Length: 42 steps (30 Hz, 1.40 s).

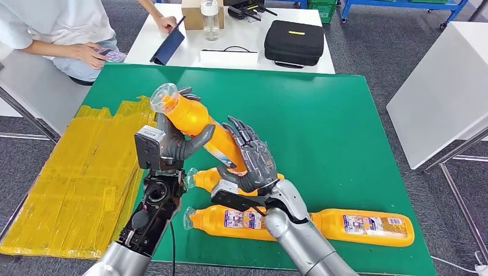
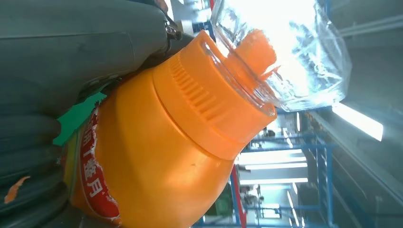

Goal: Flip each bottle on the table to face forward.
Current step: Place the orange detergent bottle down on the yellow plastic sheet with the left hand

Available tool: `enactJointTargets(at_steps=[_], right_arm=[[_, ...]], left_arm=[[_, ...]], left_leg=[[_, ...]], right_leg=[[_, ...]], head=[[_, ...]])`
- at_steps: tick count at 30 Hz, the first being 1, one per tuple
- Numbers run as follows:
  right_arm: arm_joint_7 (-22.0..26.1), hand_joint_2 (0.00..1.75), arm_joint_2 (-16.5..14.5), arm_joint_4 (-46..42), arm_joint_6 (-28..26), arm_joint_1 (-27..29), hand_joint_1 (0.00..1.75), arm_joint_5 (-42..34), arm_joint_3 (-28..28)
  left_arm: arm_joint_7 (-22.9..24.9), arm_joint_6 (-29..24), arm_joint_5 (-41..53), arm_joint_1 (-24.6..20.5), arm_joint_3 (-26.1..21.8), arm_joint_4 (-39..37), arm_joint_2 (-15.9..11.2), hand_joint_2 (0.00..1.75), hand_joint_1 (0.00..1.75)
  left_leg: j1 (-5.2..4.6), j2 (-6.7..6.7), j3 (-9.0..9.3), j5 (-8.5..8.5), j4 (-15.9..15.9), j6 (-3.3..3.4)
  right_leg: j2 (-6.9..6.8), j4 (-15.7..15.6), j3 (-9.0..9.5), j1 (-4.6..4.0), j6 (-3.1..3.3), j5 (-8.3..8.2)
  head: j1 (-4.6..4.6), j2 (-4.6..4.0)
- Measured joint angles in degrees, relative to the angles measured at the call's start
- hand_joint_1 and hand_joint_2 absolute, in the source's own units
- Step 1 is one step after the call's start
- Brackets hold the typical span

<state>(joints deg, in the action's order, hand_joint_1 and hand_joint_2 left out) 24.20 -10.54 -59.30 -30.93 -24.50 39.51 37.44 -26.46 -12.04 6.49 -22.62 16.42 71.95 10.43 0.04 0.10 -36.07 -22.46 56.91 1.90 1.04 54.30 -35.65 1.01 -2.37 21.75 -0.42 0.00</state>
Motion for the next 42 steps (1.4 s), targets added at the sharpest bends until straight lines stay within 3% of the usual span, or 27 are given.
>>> enactJointTargets(at_steps=[9, 13, 16, 19, 21, 23, 25, 27, 29, 30, 32, 34, 38, 42], right_arm=[[3.2, 1.75, 3.0, -13.0, 2.3, 3.2, 0.00, -11.6, -4.2], [3.0, 0.00, 5.0, -19.7, 2.4, 4.5, 0.00, -16.5, -6.6], [1.9, 0.00, 7.4, -25.3, 4.3, 6.0, 0.00, -20.1, -8.9], [2.0, 0.00, 9.2, -29.1, 4.9, 8.2, 0.00, -20.9, -11.4], [2.3, 0.87, 10.0, -30.8, 4.9, 9.4, 0.00, -21.0, -12.4], [2.5, 1.75, 10.9, -32.2, 4.7, 10.6, 0.00, -21.2, -13.3], [2.7, 1.75, 12.1, -33.5, 4.9, 11.7, 0.00, -22.0, -14.3], [3.0, 1.75, 13.2, -34.2, 5.5, 12.4, 0.00, -22.7, -15.5], [3.3, 1.75, 14.1, -34.6, 6.2, 12.9, 0.00, -23.0, -17.2], [3.4, 1.75, 14.4, -34.6, 6.4, 13.1, 0.00, -23.1, -18.0], [3.4, 1.75, 14.9, -34.7, 6.7, 13.3, 0.00, -23.2, -19.1], [3.4, 1.75, 15.1, -34.8, 6.8, 13.3, 0.00, -23.1, -19.9], [3.5, 1.75, 15.8, -34.8, 7.7, 13.6, 0.00, -23.3, -21.5], [4.2, 1.75, 16.4, -34.6, 9.4, 14.1, 0.00, -24.6, -23.1]], left_arm=[[-0.8, -9.0, 7.2, -1.9, -2.9, 0.7, -1.8, 1.75, 1.75], [0.6, -17.1, 16.0, -3.4, -4.4, 1.5, -3.5, 1.75, 1.75], [2.9, -23.4, 26.4, -5.3, -6.1, 1.4, -5.5, 1.75, 1.75], [4.3, -25.9, 35.0, -7.2, -7.9, 0.6, -7.0, 1.75, 1.75], [5.2, -26.0, 41.3, -8.0, -9.2, 0.1, -7.5, 1.75, 1.75], [7.8, -26.0, 55.0, -8.9, -11.0, -0.4, -8.0, 1.75, 1.75], [14.2, -26.0, 71.9, -10.7, -11.8, -2.6, -9.7, 1.75, 1.75], [26.0, -26.0, 82.8, -13.9, -8.9, -7.6, -13.4, 1.75, 1.75], [38.0, -26.0, 85.0, -18.2, -1.2, -14.9, -17.8, 1.75, 1.75], [41.3, -26.0, 84.5, -20.2, 3.7, -18.6, -19.6, 1.75, 1.75], [42.3, -25.9, 84.0, -22.8, 12.6, -24.5, -22.4, 1.75, 1.75], [40.0, -25.1, 83.7, -24.0, 18.1, -29.1, -23.7, 1.75, 1.75], [35.0, -21.3, 83.5, -26.3, 24.2, -38.9, -25.3, 1.75, 1.75], [31.3, -18.8, 83.4, -26.5, 26.6, -45.5, -27.4, 1.75, 1.75]], left_leg=[[-0.01, -0.01, -0.03, 0.01, 0.0, -0.01], [0.00, -0.01, -0.04, 0.02, 0.0, -0.02], [0.00, -0.02, -0.04, 0.02, 0.0, -0.03], [0.00, -0.02, -0.04, 0.02, 0.0, -0.03], [-0.01, 0.00, -0.04, 0.02, 0.0, -0.03], [-0.01, -0.02, -0.04, 0.03, 0.0, -0.02], [-0.01, -0.06, -0.04, 0.05, 0.0, -0.04], [-0.02, 0.12, -0.06, 0.07, 0.0, -0.08], [-0.03, 0.38, -0.09, 0.10, 0.0, -0.12], [-0.04, 0.46, -0.10, 0.13, 0.0, -0.15], [-0.04, 0.45, -0.10, 0.18, 0.0, -0.19], [-0.04, 0.47, -0.12, 0.20, 0.0, -0.20], [-0.05, 0.53, -0.16, 0.20, 0.0, -0.20], [-0.03, 0.51, -0.25, 0.22, 0.0, -0.22]], right_leg=[[-0.01, 0.0, 0.00, 0.01, -0.01, 0.00], [-0.01, 0.0, -0.02, 0.00, -0.01, -0.01], [-0.02, 0.0, -0.02, 0.00, 0.00, 0.00], [-0.02, 0.0, -0.01, 0.00, -0.01, -0.01], [-0.01, 0.0, -0.02, 0.01, -0.01, -0.01], [-0.04, 0.0, -0.03, 0.01, 0.00, -0.01], [-0.09, 0.0, -0.07, 0.01, 0.01, -0.01], [0.04, 0.0, -0.22, 0.00, 0.11, -0.10], [0.26, 0.0, -0.32, 0.00, 0.20, -0.23], [0.33, 0.1, -0.32, 0.00, 0.20, -0.26], [0.35, 0.1, -0.31, 0.01, 0.21, -0.27], [0.36, 0.1, -0.34, 0.02, 0.25, -0.29], [0.43, 0.2, -0.40, 0.02, 0.27, -0.31], [0.41, 0.2, -0.52, 0.00, 0.30, -0.29]], head=[[0.01, 0.00], [0.00, 0.00], [0.00, 0.00], [0.00, 0.00], [-0.01, 0.00], [0.00, 0.00], [0.02, 0.00], [0.02, 0.00], [-0.02, 0.00], [-0.01, 0.00], [0.01, 0.00], [0.00, 0.00], [0.00, 0.00], [0.01, 0.00]])
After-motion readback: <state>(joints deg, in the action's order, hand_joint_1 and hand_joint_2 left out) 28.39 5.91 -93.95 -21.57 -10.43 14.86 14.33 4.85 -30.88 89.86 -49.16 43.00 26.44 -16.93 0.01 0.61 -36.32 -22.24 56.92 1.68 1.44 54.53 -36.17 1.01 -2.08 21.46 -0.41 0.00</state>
